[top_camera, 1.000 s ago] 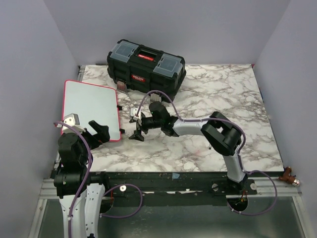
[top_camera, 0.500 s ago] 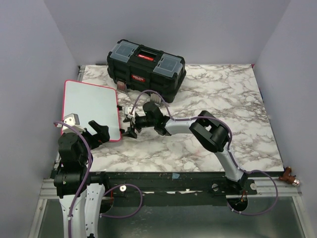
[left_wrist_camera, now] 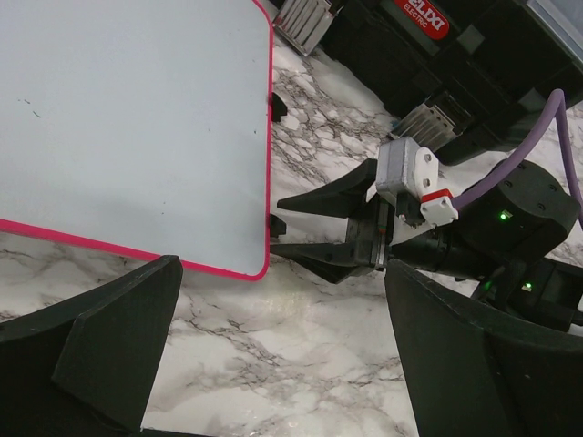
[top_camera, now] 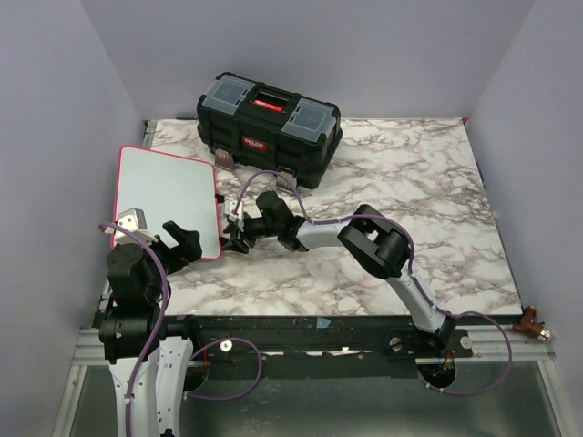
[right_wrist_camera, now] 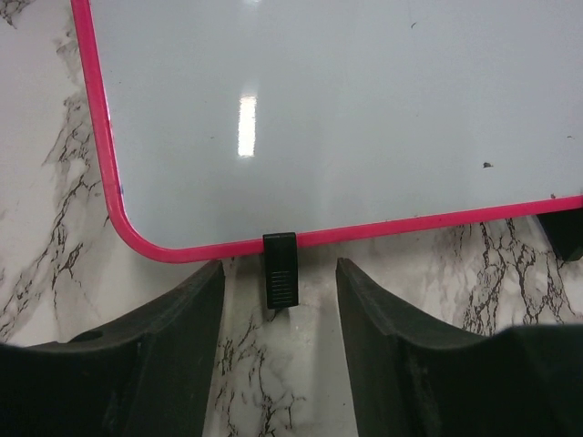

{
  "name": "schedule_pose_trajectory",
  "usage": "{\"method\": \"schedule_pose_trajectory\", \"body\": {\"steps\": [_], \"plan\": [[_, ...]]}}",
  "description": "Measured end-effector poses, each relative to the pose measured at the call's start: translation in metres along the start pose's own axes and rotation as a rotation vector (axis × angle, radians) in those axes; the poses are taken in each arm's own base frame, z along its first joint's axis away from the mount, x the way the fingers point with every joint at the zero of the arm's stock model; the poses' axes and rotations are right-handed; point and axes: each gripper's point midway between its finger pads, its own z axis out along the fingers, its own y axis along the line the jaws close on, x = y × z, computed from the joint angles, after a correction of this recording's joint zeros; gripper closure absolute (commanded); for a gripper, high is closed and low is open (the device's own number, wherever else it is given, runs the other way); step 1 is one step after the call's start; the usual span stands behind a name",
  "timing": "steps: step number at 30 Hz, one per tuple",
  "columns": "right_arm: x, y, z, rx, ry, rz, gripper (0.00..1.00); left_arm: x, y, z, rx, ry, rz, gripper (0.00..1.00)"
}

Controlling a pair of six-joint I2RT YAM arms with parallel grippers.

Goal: Write a sentence on the whiteboard
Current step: Move the whiteboard to the center of the board.

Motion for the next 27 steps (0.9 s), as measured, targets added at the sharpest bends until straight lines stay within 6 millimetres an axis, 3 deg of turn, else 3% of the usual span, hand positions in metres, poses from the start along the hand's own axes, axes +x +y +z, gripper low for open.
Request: {"method": "schedule_pose_trajectory", "body": {"steps": [19, 27], "plan": [[-0.003, -0.003, 0.005, 0.002, 0.012, 0.013, 0.66, 0.001, 0.000, 0.001, -0.001, 0.003, 0.000, 0.04], [0.003, 0.001, 0.011, -0.020, 0.062, 0.049, 0.96, 0.001, 0.000, 0.001, -0.002, 0.003, 0.000, 0.04]]}}
